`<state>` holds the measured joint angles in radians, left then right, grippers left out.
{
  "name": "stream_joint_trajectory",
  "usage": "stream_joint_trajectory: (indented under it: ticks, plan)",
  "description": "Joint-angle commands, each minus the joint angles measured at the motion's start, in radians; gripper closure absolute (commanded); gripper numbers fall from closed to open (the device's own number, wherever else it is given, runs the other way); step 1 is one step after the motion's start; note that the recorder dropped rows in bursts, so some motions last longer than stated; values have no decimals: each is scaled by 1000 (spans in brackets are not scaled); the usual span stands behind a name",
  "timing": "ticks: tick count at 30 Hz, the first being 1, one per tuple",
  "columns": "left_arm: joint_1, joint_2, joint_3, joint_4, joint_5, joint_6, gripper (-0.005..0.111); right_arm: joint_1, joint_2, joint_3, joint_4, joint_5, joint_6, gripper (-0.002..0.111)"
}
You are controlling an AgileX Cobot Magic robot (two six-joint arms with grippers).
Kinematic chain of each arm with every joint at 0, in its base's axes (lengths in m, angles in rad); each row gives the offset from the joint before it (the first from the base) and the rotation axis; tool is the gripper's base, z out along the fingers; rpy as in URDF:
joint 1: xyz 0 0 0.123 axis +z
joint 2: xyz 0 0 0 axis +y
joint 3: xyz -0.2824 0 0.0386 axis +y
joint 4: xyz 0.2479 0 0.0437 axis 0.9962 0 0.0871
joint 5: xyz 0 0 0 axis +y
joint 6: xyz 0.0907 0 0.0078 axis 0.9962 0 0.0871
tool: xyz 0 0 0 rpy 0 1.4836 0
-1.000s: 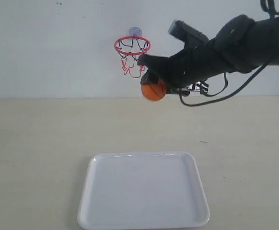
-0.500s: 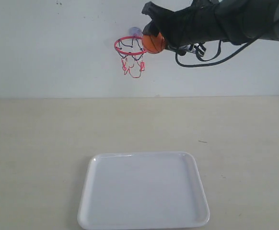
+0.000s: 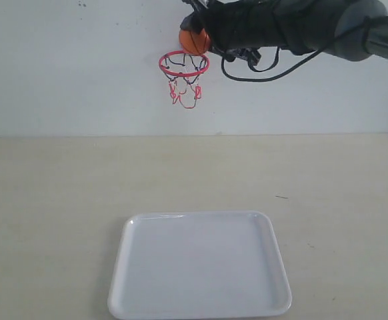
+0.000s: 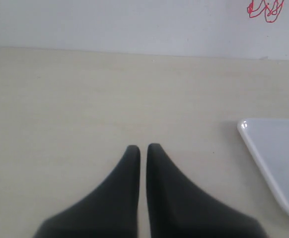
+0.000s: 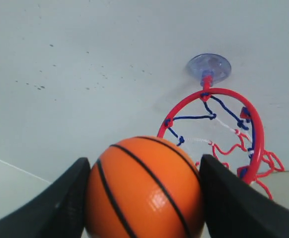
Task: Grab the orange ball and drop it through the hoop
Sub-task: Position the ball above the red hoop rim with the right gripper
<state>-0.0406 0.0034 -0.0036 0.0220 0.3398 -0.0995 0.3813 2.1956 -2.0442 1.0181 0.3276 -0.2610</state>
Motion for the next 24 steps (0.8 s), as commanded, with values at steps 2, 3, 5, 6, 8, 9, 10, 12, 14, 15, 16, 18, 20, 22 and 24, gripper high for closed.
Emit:
stream_joint_trajectory:
  ticks: [2, 3, 5, 6, 8, 9, 10, 12, 14, 15, 16, 18, 20, 22, 24]
  plan:
    - [-6, -3, 4, 1, -5, 3, 103, -3, 40, -41, 23, -43, -11, 108]
    - [-6, -3, 4, 1, -5, 3, 103, -3, 47, -41, 23, -54, -11, 108]
    - [-6, -3, 4, 1, -5, 3, 103, -3, 51, -41, 26, -68, -11, 108]
    - [-6, -3, 4, 1, -5, 3, 103, -3, 51, -41, 26, -77, -11, 108]
    - [-6, -3, 4, 1, -5, 3, 103, -1, 51, -41, 27, -101, -11, 108]
    - [-6, -3, 4, 1, -5, 3, 103, -1, 51, -41, 30, -112, -11, 108]
    - [-6, -3, 4, 1, -5, 3, 103, -1, 51, -41, 32, -118, -11, 108]
    - [-6, -3, 4, 1, -5, 3, 103, -1, 51, -41, 33, -127, -11, 108]
    - [-6, -3, 4, 1, -5, 3, 103, 5, 51, -41, 37, -141, -11, 108]
    - [-6, -3, 4, 1, -5, 3, 103, 7, 51, -41, 38, -146, -11, 108]
    - [-6, -3, 4, 1, -5, 3, 103, 12, 51, -41, 45, -156, -11, 108]
    - [-6, -3, 4, 1, -5, 3, 103, 30, 51, -41, 53, -177, -19, 108]
    - [-6, -3, 4, 1, -5, 3, 103, 48, 52, -41, 53, -207, -38, 108]
    - [-6, -3, 4, 1, -5, 3, 103, 60, 57, -41, 53, -237, -48, 108]
    - [-6, -3, 4, 1, -5, 3, 103, 67, 68, -54, 51, -244, -48, 108]
